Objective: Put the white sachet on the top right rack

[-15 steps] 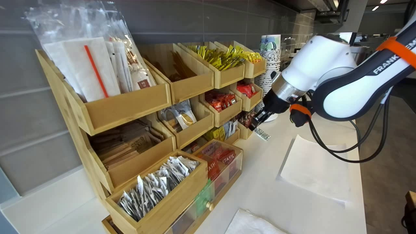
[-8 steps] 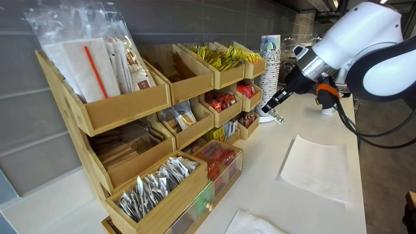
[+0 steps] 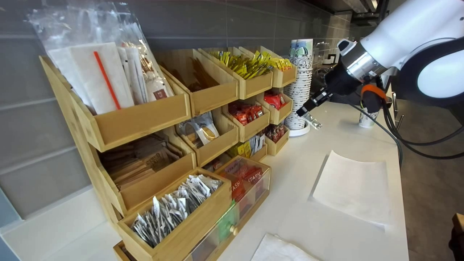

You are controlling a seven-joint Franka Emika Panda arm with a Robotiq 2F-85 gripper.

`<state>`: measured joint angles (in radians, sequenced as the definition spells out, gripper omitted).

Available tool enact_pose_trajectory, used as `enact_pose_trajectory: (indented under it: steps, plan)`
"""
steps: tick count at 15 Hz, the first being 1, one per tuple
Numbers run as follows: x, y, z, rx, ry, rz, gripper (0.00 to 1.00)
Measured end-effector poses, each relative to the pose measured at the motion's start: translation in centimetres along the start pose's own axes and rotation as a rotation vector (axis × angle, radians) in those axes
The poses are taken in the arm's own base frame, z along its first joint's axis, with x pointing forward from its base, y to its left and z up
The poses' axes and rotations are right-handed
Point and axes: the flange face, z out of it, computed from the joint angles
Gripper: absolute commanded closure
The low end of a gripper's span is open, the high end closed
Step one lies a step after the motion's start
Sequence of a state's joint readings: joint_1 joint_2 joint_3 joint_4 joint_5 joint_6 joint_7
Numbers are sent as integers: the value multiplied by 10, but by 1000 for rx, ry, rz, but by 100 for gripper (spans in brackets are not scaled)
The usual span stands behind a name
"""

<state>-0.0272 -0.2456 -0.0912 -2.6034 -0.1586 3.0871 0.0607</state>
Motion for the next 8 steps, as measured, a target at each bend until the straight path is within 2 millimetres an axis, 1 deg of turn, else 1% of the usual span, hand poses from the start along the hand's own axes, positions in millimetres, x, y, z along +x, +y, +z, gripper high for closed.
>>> enact_pose_trajectory:
  steps: [3, 8]
  plan:
    - [21, 5, -15, -8, 92, -26, 100]
    - [55, 13, -46, -25, 267, -82, 100]
